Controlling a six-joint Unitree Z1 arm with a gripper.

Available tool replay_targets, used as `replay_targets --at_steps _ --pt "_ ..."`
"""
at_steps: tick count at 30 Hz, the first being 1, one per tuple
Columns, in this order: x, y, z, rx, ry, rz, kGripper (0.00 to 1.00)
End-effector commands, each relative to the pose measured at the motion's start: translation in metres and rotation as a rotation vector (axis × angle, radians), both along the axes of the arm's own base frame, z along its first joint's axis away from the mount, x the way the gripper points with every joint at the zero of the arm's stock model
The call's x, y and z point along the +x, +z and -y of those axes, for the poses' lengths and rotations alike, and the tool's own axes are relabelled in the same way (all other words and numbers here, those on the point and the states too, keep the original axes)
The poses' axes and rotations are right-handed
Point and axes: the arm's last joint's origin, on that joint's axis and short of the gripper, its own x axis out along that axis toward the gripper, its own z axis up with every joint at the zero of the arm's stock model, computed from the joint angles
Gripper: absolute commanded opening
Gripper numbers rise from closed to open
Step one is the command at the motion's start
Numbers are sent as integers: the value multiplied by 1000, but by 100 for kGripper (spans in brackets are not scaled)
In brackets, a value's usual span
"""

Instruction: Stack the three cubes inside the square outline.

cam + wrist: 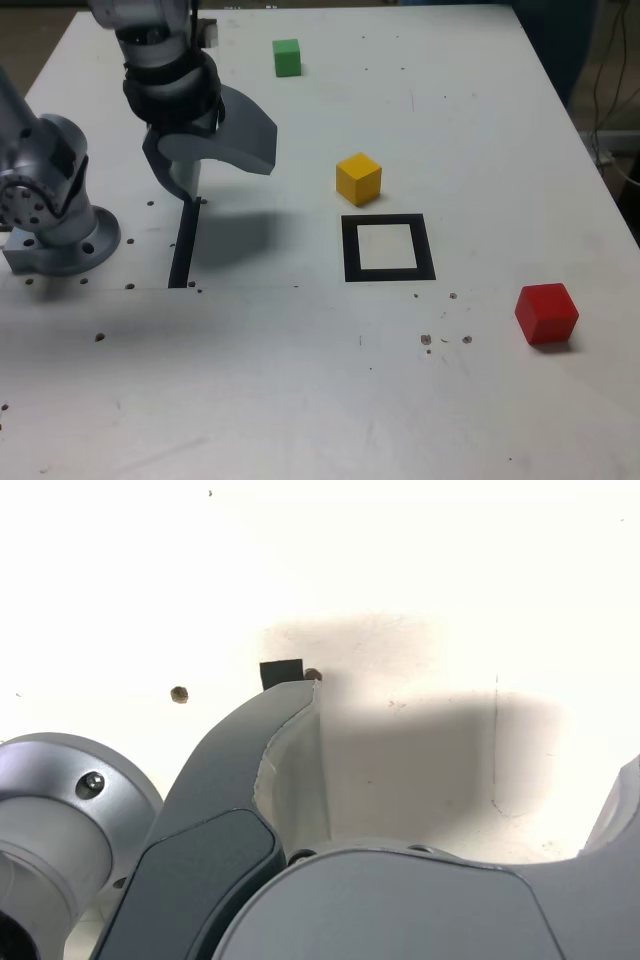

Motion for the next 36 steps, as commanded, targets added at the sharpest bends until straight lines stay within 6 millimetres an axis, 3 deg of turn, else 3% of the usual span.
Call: replay_targets --at_steps 1,11,16,25,36 --pt "-1 1 0 -6 12 -3 100" --pt "-11 -1 6 -133 82 -70 99" --pt "-6 7 11 -165 63 -67 100" --pt "26 31 36 -262 4 5 99" --pt "107 56 89 -351 -32 78 100"
